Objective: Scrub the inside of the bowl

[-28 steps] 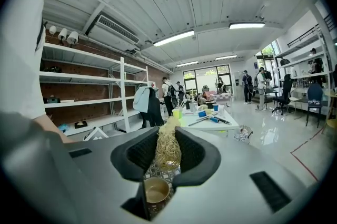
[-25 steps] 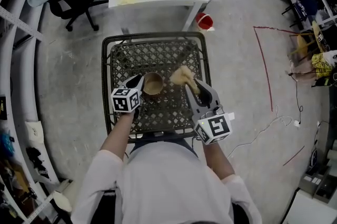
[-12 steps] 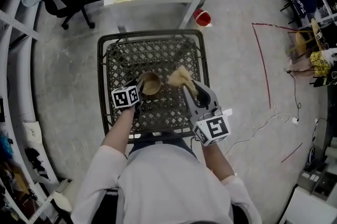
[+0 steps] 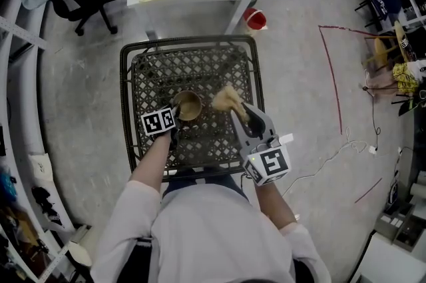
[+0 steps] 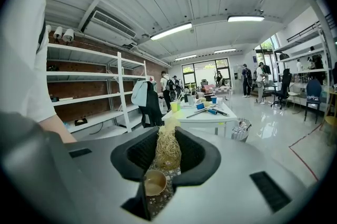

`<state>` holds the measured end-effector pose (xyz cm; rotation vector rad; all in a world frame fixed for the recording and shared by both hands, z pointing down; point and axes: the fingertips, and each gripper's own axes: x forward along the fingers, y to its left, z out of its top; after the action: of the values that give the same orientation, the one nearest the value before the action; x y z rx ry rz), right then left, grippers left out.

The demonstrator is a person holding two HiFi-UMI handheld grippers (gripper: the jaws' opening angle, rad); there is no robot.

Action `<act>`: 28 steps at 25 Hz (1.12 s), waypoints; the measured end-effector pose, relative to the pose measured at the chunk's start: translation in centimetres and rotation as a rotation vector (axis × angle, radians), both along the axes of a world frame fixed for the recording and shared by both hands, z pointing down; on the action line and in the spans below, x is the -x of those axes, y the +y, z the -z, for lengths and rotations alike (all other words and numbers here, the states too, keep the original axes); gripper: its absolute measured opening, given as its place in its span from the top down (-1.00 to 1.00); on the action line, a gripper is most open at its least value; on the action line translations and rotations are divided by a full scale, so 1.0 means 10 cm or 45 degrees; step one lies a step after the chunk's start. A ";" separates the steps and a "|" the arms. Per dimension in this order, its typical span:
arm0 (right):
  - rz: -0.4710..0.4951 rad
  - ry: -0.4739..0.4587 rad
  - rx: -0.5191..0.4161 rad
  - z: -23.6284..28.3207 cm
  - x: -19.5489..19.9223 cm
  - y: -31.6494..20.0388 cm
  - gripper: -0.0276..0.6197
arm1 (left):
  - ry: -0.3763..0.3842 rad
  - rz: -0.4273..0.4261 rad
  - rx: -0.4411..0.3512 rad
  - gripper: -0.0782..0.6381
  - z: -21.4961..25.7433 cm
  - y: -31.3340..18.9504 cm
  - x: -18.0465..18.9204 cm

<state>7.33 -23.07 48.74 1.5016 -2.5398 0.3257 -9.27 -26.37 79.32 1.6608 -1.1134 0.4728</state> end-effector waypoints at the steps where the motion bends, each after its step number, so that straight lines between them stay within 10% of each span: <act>1: 0.001 -0.001 0.001 -0.01 -0.01 0.00 0.61 | -0.007 -0.002 -0.001 0.40 -0.01 0.01 0.00; 28: 0.073 -0.009 -0.057 0.15 0.02 0.02 0.61 | -0.049 0.023 -0.255 0.66 0.77 -0.27 -0.03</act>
<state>7.18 -22.87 47.28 1.4425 -2.6067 0.2683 -8.95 -29.02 71.60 1.8197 -1.2360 0.3933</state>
